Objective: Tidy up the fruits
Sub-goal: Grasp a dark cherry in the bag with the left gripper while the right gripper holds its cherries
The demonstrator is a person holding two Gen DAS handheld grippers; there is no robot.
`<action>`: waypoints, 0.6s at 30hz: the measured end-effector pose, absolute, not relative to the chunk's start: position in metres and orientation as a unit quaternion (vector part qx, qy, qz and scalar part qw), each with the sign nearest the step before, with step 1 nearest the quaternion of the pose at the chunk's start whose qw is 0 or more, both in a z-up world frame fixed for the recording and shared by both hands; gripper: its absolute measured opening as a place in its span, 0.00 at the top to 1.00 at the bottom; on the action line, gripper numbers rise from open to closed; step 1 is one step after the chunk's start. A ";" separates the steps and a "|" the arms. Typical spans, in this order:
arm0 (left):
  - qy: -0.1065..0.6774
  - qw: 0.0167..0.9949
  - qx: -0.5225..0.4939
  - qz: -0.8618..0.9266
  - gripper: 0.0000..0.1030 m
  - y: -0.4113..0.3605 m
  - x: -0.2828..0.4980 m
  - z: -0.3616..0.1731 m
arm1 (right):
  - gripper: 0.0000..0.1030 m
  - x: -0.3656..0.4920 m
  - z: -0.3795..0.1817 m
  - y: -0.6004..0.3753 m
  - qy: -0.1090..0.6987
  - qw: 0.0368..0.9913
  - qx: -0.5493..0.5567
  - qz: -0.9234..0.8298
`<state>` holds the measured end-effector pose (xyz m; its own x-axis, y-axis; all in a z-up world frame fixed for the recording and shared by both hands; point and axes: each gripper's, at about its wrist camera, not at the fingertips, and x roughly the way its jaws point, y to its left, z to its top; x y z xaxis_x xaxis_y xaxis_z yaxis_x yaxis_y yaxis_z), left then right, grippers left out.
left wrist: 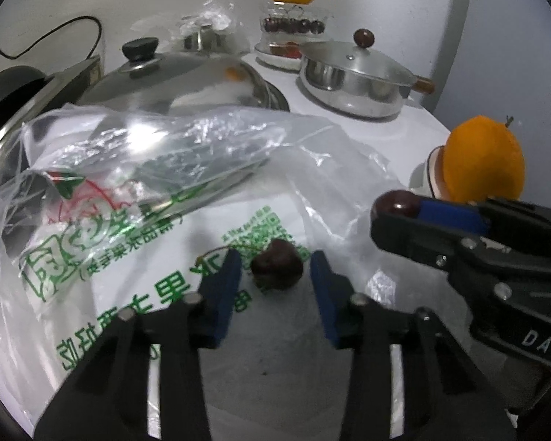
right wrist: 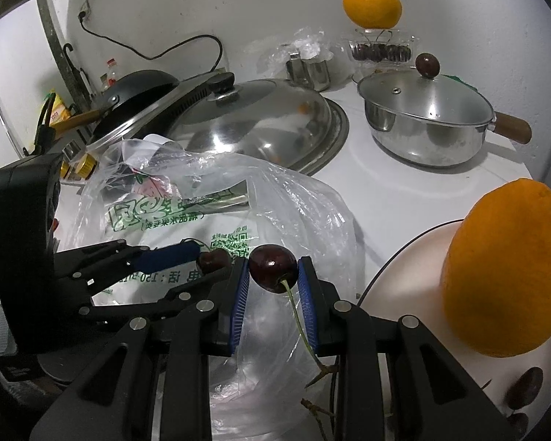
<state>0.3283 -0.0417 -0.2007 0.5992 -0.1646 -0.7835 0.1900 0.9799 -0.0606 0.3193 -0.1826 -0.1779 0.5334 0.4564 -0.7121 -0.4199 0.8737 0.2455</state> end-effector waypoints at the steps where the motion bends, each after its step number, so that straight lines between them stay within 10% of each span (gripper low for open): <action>1: 0.438 0.893 0.015 -0.102 0.66 -0.042 0.329 -0.201 | 0.72 0.319 -0.178 -0.182 0.413 0.875 0.021 0.250; 18: 0.418 0.902 0.004 -0.106 0.70 -0.031 0.313 -0.187 | 0.72 0.310 -0.168 -0.171 0.405 0.879 0.008 0.251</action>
